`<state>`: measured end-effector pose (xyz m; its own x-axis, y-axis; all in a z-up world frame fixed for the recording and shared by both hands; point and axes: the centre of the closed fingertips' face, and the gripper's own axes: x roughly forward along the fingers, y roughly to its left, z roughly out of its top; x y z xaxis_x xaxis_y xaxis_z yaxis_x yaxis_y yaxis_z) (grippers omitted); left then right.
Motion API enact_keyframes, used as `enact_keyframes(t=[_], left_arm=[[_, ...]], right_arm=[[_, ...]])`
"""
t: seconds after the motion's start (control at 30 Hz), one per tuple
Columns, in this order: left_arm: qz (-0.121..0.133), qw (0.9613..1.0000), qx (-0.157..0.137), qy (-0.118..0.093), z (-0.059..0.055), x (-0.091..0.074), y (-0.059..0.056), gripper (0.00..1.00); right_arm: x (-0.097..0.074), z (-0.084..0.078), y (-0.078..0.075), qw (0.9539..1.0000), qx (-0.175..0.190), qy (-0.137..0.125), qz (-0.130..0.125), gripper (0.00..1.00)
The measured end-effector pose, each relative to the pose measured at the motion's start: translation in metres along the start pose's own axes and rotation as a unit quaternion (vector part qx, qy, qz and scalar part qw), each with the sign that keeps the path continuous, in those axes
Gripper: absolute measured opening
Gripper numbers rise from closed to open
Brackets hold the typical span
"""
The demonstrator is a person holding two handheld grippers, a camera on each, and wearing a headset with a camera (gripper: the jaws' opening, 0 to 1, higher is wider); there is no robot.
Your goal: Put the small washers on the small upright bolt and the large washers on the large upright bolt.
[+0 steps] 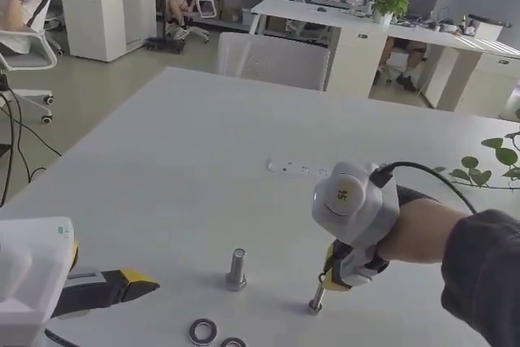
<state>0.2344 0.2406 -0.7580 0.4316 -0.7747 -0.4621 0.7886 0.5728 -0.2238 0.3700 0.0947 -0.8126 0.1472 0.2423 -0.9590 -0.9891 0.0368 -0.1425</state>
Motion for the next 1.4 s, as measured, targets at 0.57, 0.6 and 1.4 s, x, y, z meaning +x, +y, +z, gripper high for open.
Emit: enact_keyframes(t=[0.57,0.6,1.4], left_arm=[[0.002,1.0000,-0.002,0.000,0.000,-0.002,0.001,0.84],[0.003,1.0000,-0.002,0.000,0.000,-0.002,0.002,0.84],[0.007,0.9999,-0.007,0.003,-0.002,-0.004,0.004,0.85]], right_arm=[[0.011,-0.002,0.001,0.9999,0.002,0.006,0.011,0.13],[0.012,-0.002,0.001,0.9999,0.003,0.006,0.012,0.13],[0.035,-0.006,0.008,0.9995,0.009,0.008,0.029,0.13]])
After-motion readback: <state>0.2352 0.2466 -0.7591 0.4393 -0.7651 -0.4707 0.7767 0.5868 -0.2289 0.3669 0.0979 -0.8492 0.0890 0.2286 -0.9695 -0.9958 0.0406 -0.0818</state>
